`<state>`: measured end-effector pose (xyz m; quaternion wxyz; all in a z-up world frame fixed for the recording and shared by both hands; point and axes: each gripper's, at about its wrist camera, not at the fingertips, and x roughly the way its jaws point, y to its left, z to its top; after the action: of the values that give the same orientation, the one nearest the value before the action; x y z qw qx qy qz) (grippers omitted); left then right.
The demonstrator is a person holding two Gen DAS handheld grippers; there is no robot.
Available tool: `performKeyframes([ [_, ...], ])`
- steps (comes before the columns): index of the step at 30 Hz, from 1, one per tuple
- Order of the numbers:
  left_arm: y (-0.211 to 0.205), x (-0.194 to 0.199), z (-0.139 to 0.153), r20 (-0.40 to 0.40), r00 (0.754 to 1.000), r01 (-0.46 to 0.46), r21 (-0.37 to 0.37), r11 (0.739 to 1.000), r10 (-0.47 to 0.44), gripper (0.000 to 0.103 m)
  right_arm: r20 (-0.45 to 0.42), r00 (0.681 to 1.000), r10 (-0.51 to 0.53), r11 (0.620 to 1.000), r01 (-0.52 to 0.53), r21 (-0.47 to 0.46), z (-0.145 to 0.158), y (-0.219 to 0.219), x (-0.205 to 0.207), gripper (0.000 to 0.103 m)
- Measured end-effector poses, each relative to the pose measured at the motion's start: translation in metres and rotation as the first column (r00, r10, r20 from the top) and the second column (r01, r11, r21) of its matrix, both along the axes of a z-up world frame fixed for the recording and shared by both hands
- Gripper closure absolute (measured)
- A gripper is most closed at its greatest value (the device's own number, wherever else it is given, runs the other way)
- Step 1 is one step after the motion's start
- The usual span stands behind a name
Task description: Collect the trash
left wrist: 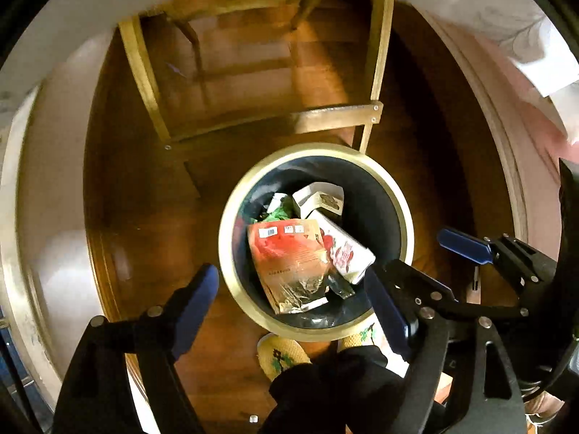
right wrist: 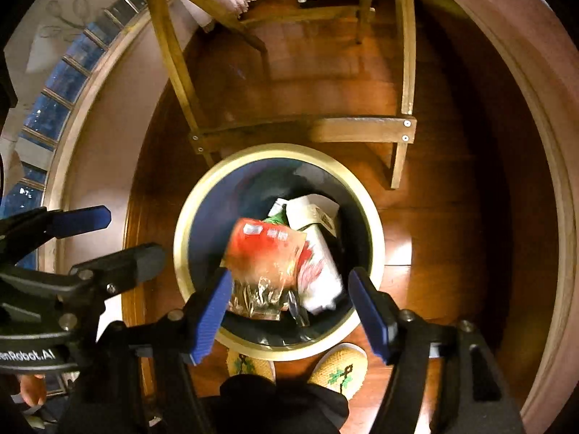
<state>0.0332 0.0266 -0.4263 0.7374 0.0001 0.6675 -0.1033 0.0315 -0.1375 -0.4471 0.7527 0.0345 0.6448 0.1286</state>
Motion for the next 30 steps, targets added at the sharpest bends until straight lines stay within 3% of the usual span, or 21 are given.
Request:
performKeyframes([
  [6, 0.01, 0.0, 0.038, 0.045, 0.999, -0.028, -0.012, 1.0, 0.029, 0.022, 0.017, 0.999, -0.032, 0.999, 0.032, 0.021, 0.036, -0.004, 0.0, 0.036],
  [10, 0.012, 0.002, 0.083, 0.073, 0.996, -0.054, -0.032, 0.998, 0.057, 0.022, 0.031, 0.998, -0.055, 0.998, 0.054, 0.031, 0.071, -0.008, 0.0, 0.036],
  [20, 0.011, -0.003, 0.227, 0.163, 0.984, -0.058, -0.065, 0.996, 0.068, 0.022, 0.099, 0.99, -0.101, 0.993, 0.094, 0.074, 0.207, -0.025, 0.005, 0.036],
  [30, 0.013, -0.009, 0.369, 0.279, 0.957, -0.052, -0.102, 0.993, 0.078, 0.022, 0.16, 0.985, -0.07, 0.991, 0.05, 0.123, 0.333, -0.034, 0.011, 0.036],
])
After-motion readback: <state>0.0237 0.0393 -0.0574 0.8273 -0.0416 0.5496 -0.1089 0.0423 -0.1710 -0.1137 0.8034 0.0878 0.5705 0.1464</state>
